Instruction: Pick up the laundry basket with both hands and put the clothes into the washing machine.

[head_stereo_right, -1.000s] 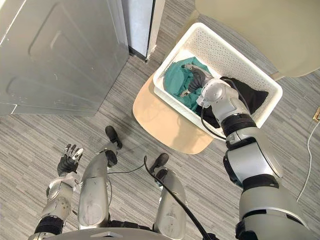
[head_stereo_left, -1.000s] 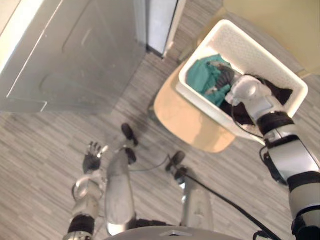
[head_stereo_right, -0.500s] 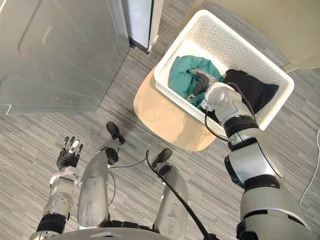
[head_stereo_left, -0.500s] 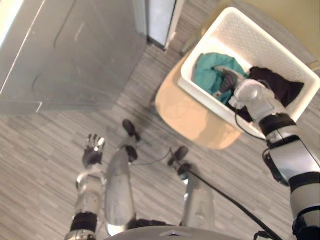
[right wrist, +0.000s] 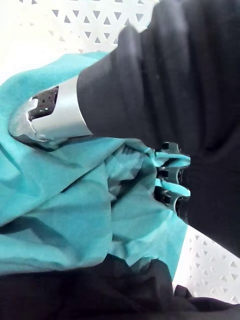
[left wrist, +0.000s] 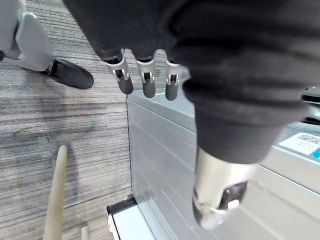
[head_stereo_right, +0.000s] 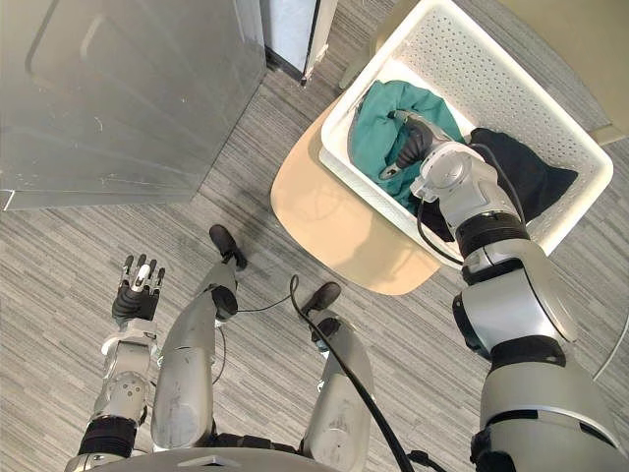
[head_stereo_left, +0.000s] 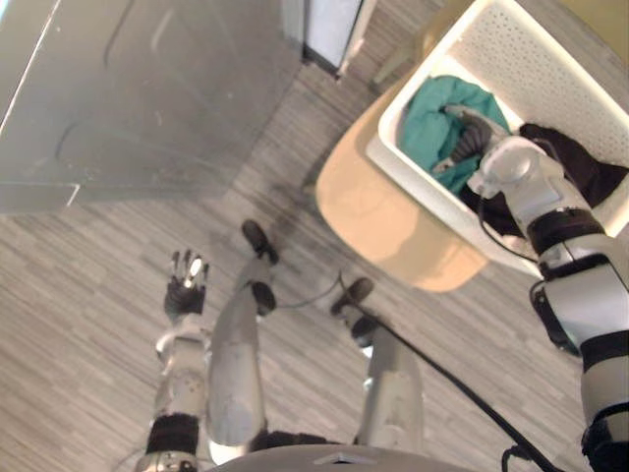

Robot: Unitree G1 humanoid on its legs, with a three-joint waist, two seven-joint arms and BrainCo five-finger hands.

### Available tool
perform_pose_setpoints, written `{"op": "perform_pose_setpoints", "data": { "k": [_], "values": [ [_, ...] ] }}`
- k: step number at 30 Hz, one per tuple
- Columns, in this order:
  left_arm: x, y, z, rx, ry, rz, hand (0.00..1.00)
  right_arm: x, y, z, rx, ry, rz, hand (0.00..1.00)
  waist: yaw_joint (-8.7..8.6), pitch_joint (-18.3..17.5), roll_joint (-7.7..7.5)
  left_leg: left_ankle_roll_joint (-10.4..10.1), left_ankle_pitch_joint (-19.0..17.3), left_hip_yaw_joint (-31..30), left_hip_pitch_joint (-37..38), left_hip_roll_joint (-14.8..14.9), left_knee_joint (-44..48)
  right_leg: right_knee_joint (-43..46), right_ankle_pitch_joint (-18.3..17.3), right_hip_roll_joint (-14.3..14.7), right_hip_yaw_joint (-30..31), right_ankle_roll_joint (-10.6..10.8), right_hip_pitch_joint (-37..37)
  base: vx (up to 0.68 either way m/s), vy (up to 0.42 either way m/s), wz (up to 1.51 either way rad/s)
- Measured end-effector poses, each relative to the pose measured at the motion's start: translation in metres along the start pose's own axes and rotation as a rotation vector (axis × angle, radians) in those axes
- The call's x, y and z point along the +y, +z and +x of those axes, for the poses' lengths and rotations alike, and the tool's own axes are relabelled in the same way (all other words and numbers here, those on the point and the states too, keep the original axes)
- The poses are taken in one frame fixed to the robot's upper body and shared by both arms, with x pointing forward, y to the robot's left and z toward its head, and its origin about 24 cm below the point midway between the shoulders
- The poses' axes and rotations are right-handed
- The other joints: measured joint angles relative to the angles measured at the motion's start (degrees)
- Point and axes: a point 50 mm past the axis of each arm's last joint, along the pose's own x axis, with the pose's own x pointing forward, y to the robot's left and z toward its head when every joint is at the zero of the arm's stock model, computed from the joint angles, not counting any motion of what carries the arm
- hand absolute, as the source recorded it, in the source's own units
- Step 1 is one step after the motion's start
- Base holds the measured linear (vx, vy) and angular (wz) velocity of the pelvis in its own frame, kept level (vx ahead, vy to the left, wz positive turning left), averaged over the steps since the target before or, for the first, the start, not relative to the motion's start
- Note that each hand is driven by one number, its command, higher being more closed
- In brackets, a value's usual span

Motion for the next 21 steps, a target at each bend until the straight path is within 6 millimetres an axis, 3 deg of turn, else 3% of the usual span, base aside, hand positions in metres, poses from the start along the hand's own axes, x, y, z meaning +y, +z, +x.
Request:
{"op": "perform_pose_setpoints", "data": {
  "k": [10, 21],
  "values": [
    [-0.001, -0.001, 0.0, 0.005, -0.013, 0.011, 0.0, 0.0, -0.005, -0.004, -0.025, -0.007, 0.157, 0.0, 0.21, -0.02, -0.01, -0.16, 0.27, 0.52, -0.13, -0.06, -0.59, 0.25, 0.0, -0.13, -0.24, -0.01, -0.29, 0.0, -0.044, 0.02],
    [0.001, 0.003, 0.0, -0.015, -0.007, 0.015, 0.0, 0.014, -0.003, -0.016, -0.134, -0.064, 0.209, 0.0, 0.21, -0.09, 0.01, 0.35, 1.26, 0.59, -0.69, 0.07, -0.85, 0.79, -0.15, 0.05, -0.19, -0.25, -1.3, 0.01, -0.056, -0.01]
  ]
}}
